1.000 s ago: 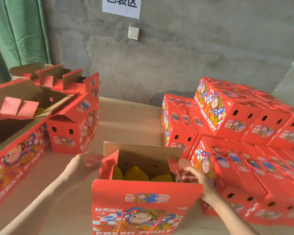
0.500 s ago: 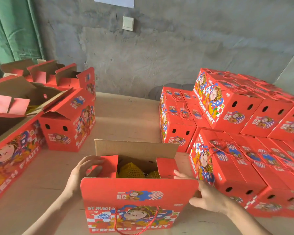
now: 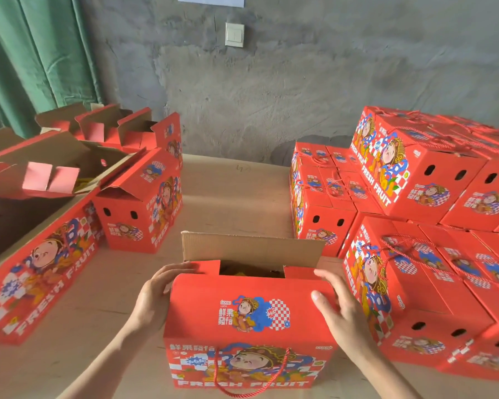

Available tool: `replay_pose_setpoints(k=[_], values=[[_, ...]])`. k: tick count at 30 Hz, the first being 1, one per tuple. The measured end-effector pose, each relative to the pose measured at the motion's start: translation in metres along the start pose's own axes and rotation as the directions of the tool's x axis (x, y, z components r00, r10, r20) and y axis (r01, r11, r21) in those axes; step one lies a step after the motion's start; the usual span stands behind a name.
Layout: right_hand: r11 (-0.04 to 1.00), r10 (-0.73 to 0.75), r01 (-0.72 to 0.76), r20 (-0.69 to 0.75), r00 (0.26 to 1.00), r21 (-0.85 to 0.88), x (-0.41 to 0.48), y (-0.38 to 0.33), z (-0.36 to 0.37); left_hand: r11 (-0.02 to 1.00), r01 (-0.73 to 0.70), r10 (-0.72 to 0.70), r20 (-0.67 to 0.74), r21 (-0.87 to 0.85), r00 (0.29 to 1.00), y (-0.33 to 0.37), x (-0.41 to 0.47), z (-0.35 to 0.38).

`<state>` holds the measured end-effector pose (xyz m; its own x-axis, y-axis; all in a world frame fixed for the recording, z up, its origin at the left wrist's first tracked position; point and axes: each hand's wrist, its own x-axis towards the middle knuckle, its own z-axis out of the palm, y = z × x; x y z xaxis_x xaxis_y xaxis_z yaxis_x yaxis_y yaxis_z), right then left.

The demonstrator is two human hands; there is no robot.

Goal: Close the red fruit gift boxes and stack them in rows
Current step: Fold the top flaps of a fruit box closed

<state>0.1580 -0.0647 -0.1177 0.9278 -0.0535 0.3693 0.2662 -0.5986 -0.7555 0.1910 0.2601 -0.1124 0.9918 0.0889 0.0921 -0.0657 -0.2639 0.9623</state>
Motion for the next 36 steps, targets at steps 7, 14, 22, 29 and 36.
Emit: replay_pose_setpoints(k=[7, 14, 22, 29, 36], values=[[0.985, -0.123, 0.109, -0.101, 0.987, -0.131, -0.003, 0.006, 0.012, 0.952, -0.145, 0.129, 0.078, 0.27, 0.989, 0.01, -0.02, 0.005], [0.989, -0.094, 0.079, -0.123, 0.988, -0.122, -0.002, 0.005, 0.013, 0.847, -0.23, 0.332, -0.14, 0.479, 0.933, 0.006, -0.031, 0.024], [0.992, -0.017, 0.002, -0.12, 0.993, -0.127, 0.002, 0.006, 0.013, 0.814, -0.253, 0.371, -0.132, 0.524, 0.919, 0.012, -0.029, 0.024], [0.99, 0.047, -0.05, -0.031, 0.998, -0.132, 0.01, 0.001, 0.01, 0.818, -0.277, 0.363, -0.079, 0.505, 0.928, 0.012, -0.027, 0.02], [0.98, 0.196, -0.195, 0.029, 0.98, -0.051, 0.013, -0.001, 0.009, 0.845, -0.215, 0.268, -0.039, 0.49, 0.963, 0.01, -0.021, 0.021]])
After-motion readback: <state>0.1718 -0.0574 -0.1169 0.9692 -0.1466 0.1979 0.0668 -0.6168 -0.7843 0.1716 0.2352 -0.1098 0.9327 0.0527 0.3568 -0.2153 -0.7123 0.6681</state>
